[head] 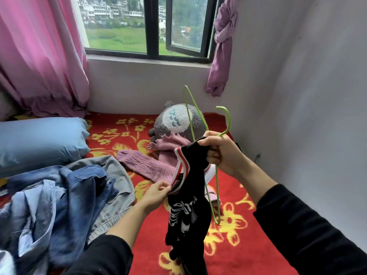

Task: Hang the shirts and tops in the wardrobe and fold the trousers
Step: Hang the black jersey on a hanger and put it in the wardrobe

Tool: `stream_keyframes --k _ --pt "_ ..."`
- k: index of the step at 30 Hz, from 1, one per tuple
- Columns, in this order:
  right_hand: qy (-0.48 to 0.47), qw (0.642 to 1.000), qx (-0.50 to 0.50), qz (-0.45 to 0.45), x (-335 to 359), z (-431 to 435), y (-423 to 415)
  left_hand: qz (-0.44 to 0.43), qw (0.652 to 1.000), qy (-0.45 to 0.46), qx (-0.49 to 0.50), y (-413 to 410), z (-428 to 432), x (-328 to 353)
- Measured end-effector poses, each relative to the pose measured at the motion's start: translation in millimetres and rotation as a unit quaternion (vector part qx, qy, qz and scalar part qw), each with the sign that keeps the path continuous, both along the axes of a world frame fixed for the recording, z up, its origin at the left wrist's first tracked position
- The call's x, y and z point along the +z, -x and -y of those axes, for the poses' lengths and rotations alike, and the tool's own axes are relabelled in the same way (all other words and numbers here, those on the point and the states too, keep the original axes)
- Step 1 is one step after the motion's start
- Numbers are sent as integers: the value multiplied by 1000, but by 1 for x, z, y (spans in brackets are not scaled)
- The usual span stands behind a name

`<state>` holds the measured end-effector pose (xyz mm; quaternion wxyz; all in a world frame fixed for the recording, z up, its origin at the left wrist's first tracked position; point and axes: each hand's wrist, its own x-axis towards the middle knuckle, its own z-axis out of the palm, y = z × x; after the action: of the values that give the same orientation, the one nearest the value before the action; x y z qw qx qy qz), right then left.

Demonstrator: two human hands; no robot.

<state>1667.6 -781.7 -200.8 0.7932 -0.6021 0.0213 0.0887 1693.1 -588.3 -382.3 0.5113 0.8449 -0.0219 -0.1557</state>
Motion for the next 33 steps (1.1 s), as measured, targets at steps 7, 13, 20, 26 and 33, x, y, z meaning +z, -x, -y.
stream_keyframes --k 7,13,20,26,33 --pt "-27 999 -20 23 26 21 16 -108 993 -9 54 -1 20 -15" --pt "-13 997 -64 33 34 58 32 -220 923 261 178 -12 33 5" --pt "266 948 -175 0 -27 102 38 -13 970 178 166 -37 20 77" --pt "311 928 -204 4 -50 94 27 206 971 30 118 -41 20 111" --pt "-23 980 -182 80 -1 66 16 191 971 133 63 -32 26 136"
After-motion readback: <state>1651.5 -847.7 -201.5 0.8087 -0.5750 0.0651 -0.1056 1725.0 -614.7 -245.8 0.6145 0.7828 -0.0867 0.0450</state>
